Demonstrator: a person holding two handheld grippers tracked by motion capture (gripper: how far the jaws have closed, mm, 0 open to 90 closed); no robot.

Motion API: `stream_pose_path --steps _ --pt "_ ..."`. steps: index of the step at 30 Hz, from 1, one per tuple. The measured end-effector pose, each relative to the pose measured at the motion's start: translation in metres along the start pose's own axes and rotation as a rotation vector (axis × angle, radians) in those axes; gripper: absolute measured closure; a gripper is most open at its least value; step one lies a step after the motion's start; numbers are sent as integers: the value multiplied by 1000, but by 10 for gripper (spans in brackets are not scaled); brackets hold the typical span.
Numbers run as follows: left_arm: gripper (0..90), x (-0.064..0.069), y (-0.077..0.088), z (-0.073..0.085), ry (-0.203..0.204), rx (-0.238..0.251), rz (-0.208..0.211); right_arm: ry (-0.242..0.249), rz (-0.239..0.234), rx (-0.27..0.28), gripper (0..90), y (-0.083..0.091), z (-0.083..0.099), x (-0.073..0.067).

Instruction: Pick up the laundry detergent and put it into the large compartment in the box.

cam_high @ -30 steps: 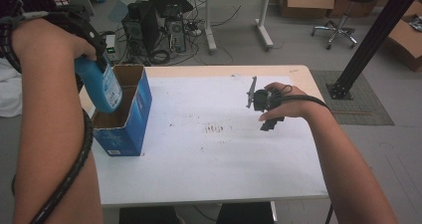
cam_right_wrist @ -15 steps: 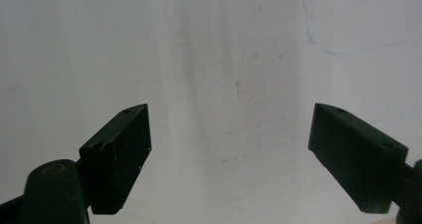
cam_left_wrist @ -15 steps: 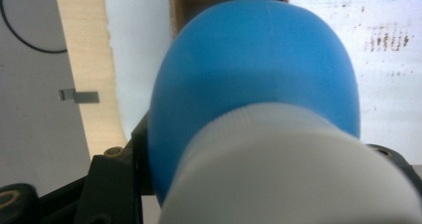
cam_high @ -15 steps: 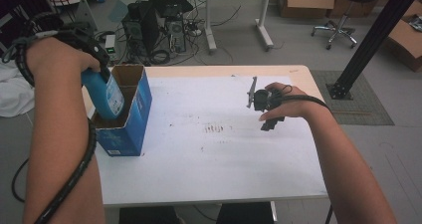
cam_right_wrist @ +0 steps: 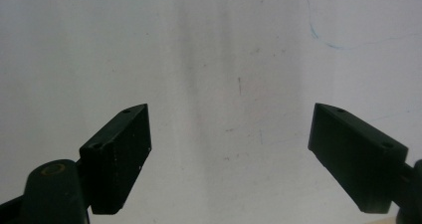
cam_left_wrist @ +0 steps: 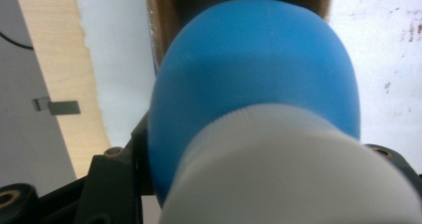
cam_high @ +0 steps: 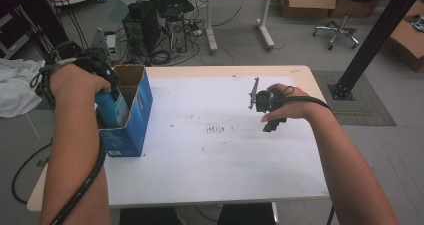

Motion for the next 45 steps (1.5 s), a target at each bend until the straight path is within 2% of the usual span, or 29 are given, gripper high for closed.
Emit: stream_pose_path --steps 8,12,25,39,45 --pt "405 0 -27 -4 5 -12 11 1 -3 1 172 -1 -2 -1" --pt "405 2 -39 -6 -5 -26 19 3 -5 -2 172 -3 -4 -1" --pt "404 0 -70 -9 -13 -47 9 4 -14 -6 172 -9 -6 -2" --pt "403 2 -72 -7 -47 -36 -8 10 -15 2 172 -11 -10 -3" --pt "398 5 -72 -6 -64 -43 -35 4 -14 3 172 -9 -9 -4"
Point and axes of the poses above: each handheld gripper's, and its own axes: y roughly backward along the jaws, z roughly out of its underside, x roughly to its right, the point moved 8 cm from there along -y, roughly forward along the jaws, and after that the axes turned 4 degrees about -x, right-handed, at the moved point
